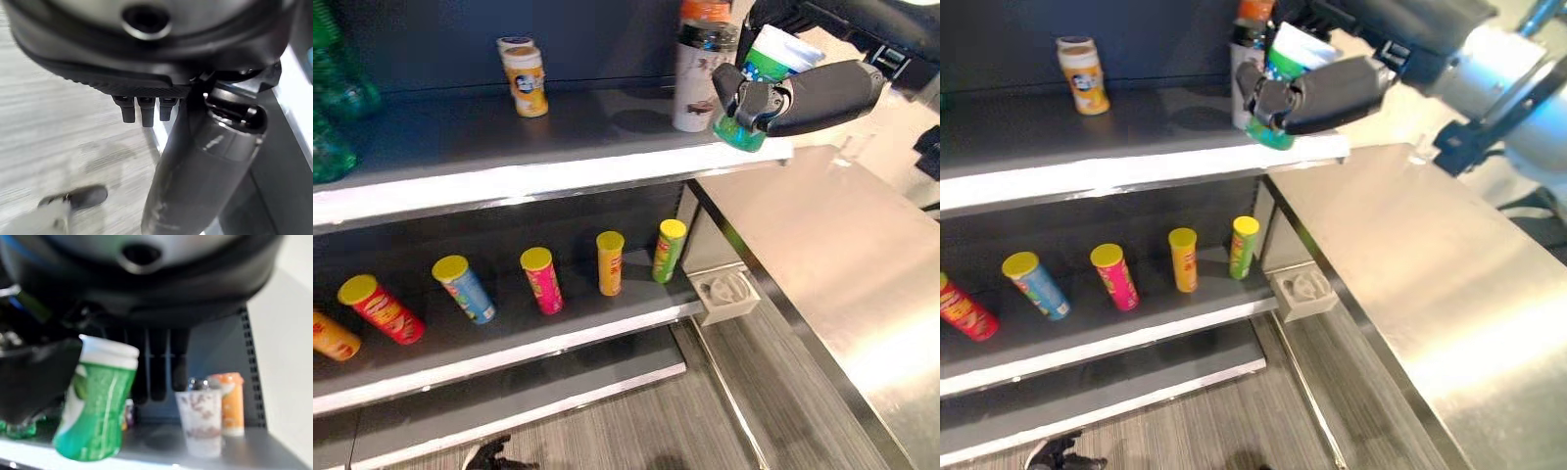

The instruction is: Put the goods on the table back onto the shelves and tidy them up.

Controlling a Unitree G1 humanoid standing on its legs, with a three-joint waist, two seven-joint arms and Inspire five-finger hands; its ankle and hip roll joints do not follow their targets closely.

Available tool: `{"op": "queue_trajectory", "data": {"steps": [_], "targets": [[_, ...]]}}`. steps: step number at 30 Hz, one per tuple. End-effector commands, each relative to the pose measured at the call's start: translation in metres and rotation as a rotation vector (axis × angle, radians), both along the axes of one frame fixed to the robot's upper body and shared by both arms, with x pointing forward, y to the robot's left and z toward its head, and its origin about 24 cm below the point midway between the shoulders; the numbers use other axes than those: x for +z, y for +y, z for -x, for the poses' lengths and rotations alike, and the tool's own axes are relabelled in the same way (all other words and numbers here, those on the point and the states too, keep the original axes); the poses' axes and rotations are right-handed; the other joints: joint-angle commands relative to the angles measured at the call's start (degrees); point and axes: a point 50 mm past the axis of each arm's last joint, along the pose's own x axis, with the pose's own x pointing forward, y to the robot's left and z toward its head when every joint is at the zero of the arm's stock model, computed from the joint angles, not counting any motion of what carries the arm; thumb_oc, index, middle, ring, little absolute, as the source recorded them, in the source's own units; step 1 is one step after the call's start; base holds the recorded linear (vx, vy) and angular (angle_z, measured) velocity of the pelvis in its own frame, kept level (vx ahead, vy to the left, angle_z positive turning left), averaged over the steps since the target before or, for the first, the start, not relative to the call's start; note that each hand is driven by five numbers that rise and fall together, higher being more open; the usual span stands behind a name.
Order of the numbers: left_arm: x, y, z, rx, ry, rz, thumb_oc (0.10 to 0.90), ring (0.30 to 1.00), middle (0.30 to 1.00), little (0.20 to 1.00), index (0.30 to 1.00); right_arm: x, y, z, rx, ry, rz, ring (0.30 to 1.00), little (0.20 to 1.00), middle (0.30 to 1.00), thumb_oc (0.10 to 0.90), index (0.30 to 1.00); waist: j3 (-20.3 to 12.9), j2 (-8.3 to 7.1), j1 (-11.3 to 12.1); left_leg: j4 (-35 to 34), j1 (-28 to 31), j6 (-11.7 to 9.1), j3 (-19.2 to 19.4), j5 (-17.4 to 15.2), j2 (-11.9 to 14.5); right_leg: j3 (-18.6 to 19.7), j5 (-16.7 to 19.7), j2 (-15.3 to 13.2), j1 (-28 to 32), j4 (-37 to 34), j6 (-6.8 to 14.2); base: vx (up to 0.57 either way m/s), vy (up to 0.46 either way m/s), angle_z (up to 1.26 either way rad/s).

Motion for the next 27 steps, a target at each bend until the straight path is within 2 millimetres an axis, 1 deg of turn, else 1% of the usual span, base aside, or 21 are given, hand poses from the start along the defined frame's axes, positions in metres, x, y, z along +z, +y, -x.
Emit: {"op": "queue_trajectory", "data": {"steps": [1, 2, 3, 4, 5, 7, 13, 14, 15, 16, 17, 20, 21, 22, 27], "targets": [[0.009, 0.016, -0.001, -0.003, -0.047, -0.051, 0.8, 0.9, 0.9, 0.9, 0.9, 0.044, 0.006, 0.018, 0.076, -0.19, -0.126, 0.3, 0.3, 0.3, 0.4, 0.3, -3.34, -2.25, 1.56, 1.66, -3.98, -2.02, -1.34, -2.69, 0.19, -1.56, -4.88, 0.93, 0.44, -0.11, 3.38, 0.04, -0.05, 0.13], [0.008, 0.014, 0.001, -0.001, -0.042, -0.045, 0.8, 0.9, 0.9, 0.9, 0.9, 0.046, 0.009, 0.016, 0.072, -0.199, -0.118, 0.3, 0.3, 0.3, 0.4, 0.3, -3.61, -2.35, 1.72, 1.62, -3.94, -2.12, -1.74, -2.52, 0.32, -1.72, -5.04, 1.43, 1.24, -1.02, 3.29, 0.09, -0.11, 0.17], [0.005, 0.012, 0.008, 0.016, -0.02, -0.042, 0.8, 0.9, 0.9, 0.9, 0.9, 0.053, 0.019, 0.018, 0.091, -0.228, -0.089, 0.3, 0.3, 0.3, 0.4, 0.3, -4.28, -2.84, 2.26, 1.21, -3.71, -2.74, -2.73, -2.01, 0.73, -2.35, -5.22, 2.28, 2.48, -2.37, 3.22, 0.09, -0.104, 0.15], [0.004, 0.011, 0.01, 0.024, -0.016, -0.037, 0.8, 0.9, 0.9, 0.9, 0.9, 0.055, 0.021, 0.017, 0.085, -0.242, -0.082, 0.3, 0.3, 0.3, 0.4, 0.3, -4.54, -2.99, 2.46, 1.01, -3.6, -2.88, -2.91, -1.89, 0.87, -2.66, -5.27, 2.46, 2.78, -2.55, 3.15, 0.07, -0.08, 0.28], [0.003, 0.01, 0.01, 0.024, -0.016, -0.035, 0.8, 0.9, 0.9, 0.9, 0.9, 0.055, 0.021, 0.017, 0.085, -0.242, -0.08, 0.3, 0.3, 0.3, 0.4, 0.3, -4.51, -2.83, 2.4, 0.99, -3.59, -2.89, -2.96, -1.88, 0.88, -2.71, -5.27, 2.47, 2.82, -2.58, 3.15, 0.05, -0.043, 0.31], [0.001, 0.007, 0.014, 0.03, -0.004, -0.029, 0.8, 0.9, 0.9, 0.9, 0.9, 0.058, 0.025, 0.012, 0.069, -0.27, -0.071, 0.3, 0.3, 0.3, 0.4, 0.3, -4.96, -3.23, 3.12, 0.65, -3.37, -3.18, -3.88, -1.55, 1.15, -3.94, -5.64, 2.66, 3.6, -2.64, 2.88, 0.05, -0.042, 0.27], [-0.002, 0.004, 0.02, 0.071, 0.007, -0.024, 0.8, 0.9, 0.9, 0.9, 0.9, 0.057, 0.036, -0.009, 0.0, -0.305, -0.015, 0.3, 0.3, 0.3, 0.4, 0.3, -5.41, -3.66, 4.85, 0.27, -3.0, -3.22, -4.99, -1.34, 0.9, -6.45, -6.31, 2.66, 5.35, -2.89, 2.5, 0.04, -0.016, 0.27], [-0.002, 0.004, 0.02, 0.071, 0.007, -0.024, 0.8, 0.9, 0.9, 0.9, 0.9, 0.057, 0.036, -0.009, 0.0, -0.305, -0.015, 0.3, 0.3, 0.3, 0.4, 0.3, -5.41, -3.65, 4.85, 0.27, -3.0, -3.22, -4.99, -1.34, 0.9, -6.45, -6.31, 2.66, 5.36, -2.89, 2.5, 0.04, -0.005, 0.13], [-0.002, 0.003, 0.02, 0.085, 0.002, -0.024, 0.8, 0.9, 0.9, 0.9, 0.9, 0.055, 0.037, -0.018, -0.026, -0.299, -0.015, 0.3, 0.3, 0.3, 0.4, 0.3, -5.42, -3.75, 5.54, 0.22, -3.03, -3.21, -5.48, -1.29, 0.68, -7.23, -6.39, 2.51, 5.56, -2.74, 2.41, 0.04, -0.004, 0.15], [-0.002, 0.003, 0.019, 0.085, 0.0, -0.026, 0.8, 0.9, 0.9, 0.9, 0.9, 0.053, 0.039, -0.022, -0.028, -0.291, -0.017, 0.3, 0.3, 0.3, 0.4, 0.3, -5.38, -3.75, 5.96, 0.17, -3.09, -3.26, -5.78, -1.2, 0.56, -7.67, -6.43, 2.41, 5.67, -2.66, 2.38, 0.04, -0.004, 0.15], [-0.002, 0.003, 0.019, 0.085, 0.0, -0.026, 0.8, 0.9, 0.9, 0.9, 0.9, 0.053, 0.039, -0.022, -0.028, -0.291, -0.017, 0.3, 0.3, 0.3, 0.4, 0.3, -5.39, -3.77, 5.91, 0.17, -3.1, -3.26, -5.82, -1.2, 0.55, -7.72, -6.43, 2.41, 5.69, -2.66, 2.38, 0.02, -0.003, 0.26], [-0.002, 0.003, 0.017, 0.098, -0.006, -0.034, 0.8, 0.9, 0.9, 0.9, 0.9, 0.046, 0.033, -0.041, -0.122, -0.279, -0.017, 0.3, 0.3, 0.3, 0.4, 0.3, -5.39, -3.75, 7.49, -0.12, -3.73, -3.3, -7.55, -0.86, -0.01, -10.14, -6.24, 1.61, 5.82, -2.31, 2.43, 0.03, -0.01, 0.33], [-0.002, 0.003, 0.017, 0.098, -0.006, -0.035, 0.8, 0.9, 0.9, 0.9, 0.9, 0.046, 0.033, -0.042, -0.122, -0.279, -0.017, 0.3, 0.3, 0.3, 0.4, 0.3, -5.41, -3.77, 7.44, -0.12, -3.75, -3.3, -7.6, -0.85, -0.02, -10.19, -6.24, 1.61, 5.84, -2.32, 2.43, 0.03, -0.01, 0.44], [-0.002, 0.003, 0.017, 0.107, -0.008, -0.036, 0.8, 0.9, 0.9, 0.9, 0.9, 0.044, 0.024, -0.052, -0.196, -0.276, -0.018, 0.3, 0.3, 0.3, 0.4, 0.3, -5.32, -3.75, 8.31, -0.12, -4.13, -3.25, -8.42, -0.7, -0.39, -11.34, -6.11, 1.28, 5.89, -2.19, 2.47, 0.02, -0.01, 0.25], [-0.004, -0.001, 0.017, 0.108, -0.005, -0.03, 0.8, 0.9, 0.9, 0.9, 0.9, 0.035, 0.01, -0.071, -0.302, -0.255, -0.034, 0.3, 0.3, 0.3, 0.4, 0.3, -5.48, -3.39, 9.95, -0.5, -4.94, -3.11, -9.92, -0.28, -1.19, -13.7, -5.74, 0.57, 6.13, -2.42, 2.61, 0.02, -0.001, 0.29]]}}
